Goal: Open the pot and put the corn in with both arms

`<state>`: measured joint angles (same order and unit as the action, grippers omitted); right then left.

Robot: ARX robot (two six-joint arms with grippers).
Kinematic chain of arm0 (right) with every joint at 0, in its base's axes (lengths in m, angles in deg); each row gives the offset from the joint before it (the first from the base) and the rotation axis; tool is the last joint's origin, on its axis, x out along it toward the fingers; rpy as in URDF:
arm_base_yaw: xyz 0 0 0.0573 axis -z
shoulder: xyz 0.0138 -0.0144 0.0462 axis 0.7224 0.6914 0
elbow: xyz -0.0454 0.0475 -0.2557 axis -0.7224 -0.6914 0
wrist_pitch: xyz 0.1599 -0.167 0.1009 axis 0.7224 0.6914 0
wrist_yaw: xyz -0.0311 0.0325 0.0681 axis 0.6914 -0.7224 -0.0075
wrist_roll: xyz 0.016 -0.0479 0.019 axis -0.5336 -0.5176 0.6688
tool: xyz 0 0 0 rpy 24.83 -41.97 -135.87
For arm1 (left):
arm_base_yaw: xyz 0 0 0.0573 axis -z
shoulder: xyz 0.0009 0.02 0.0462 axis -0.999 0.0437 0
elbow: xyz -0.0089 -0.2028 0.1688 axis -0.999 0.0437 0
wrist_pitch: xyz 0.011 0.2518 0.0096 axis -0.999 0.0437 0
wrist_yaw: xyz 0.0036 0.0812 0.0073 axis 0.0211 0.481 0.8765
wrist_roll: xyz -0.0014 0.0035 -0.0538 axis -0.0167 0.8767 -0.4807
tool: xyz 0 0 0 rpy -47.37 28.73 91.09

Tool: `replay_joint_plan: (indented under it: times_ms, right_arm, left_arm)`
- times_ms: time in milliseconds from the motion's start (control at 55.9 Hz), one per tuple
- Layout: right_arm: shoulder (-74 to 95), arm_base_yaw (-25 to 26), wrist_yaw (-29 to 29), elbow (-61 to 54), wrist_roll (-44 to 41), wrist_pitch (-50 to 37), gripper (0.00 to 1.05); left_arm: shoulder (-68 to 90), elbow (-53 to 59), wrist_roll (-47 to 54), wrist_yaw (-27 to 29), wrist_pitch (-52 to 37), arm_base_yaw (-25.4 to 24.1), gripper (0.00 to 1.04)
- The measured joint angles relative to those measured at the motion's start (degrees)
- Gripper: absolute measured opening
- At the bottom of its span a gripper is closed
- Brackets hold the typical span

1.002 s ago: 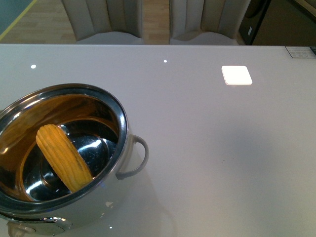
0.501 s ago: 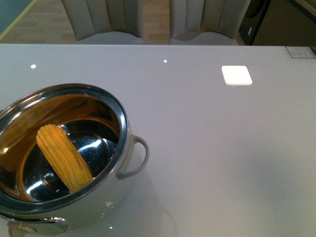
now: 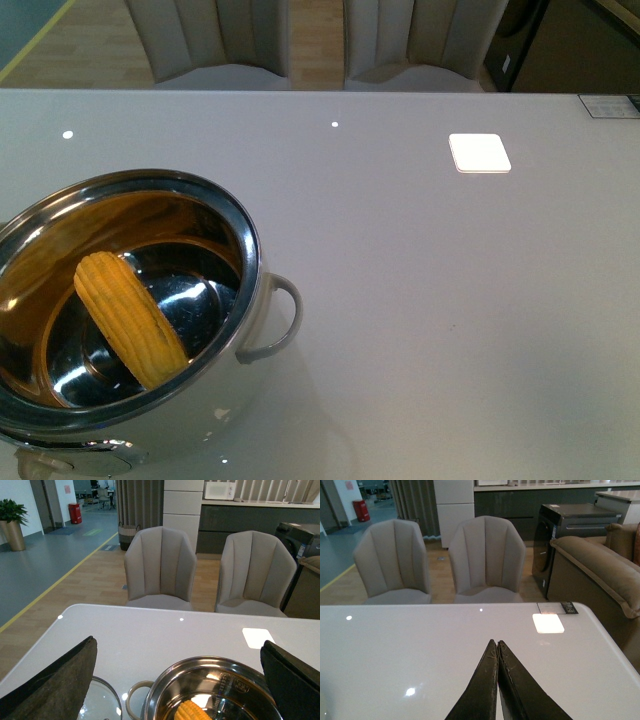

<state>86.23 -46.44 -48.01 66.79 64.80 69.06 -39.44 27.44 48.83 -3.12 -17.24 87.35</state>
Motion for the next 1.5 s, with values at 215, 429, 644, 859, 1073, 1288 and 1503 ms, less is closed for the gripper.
replay_joint_plan:
  times_ms: [215, 429, 644, 859, 1073, 1288, 1503]
  right_arm:
    - [-10.1, 0.0, 0.11, 0.0, 0.0, 10.49, 0.02]
    - [-10.27, 0.0, 0.11, 0.0, 0.0, 10.6, 0.02]
    - [-10.27, 0.0, 0.11, 0.0, 0.0, 10.62, 0.02]
    - [-10.27, 0.0, 0.11, 0.0, -0.04, 10.62, 0.39]
    - [-10.27, 0.0, 0.11, 0.0, -0.04, 10.6, 0.76]
    - [-10.27, 0.0, 0.11, 0.0, -0.04, 10.62, 0.96]
    - [-10.27, 0.0, 0.11, 0.0, -0.04, 10.62, 0.96]
  left_arm:
    - [-0.02, 0.0, 0.0, 0.0, 0.0, 0.0, 0.98]
    - [0.0, 0.0, 0.0, 0.0, 0.0, 0.0, 0.98]
    - [0.0, 0.0, 0.0, 0.0, 0.0, 0.0, 0.98]
    - [0.0, 0.0, 0.0, 0.0, 0.0, 0.0, 0.98]
    - [0.0, 0.0, 0.0, 0.0, 0.0, 0.0, 0.98]
    - [0.0, 0.0, 0.0, 0.0, 0.0, 0.0, 0.98]
    - [0.0, 0.0, 0.0, 0.0, 0.0, 0.0, 0.98]
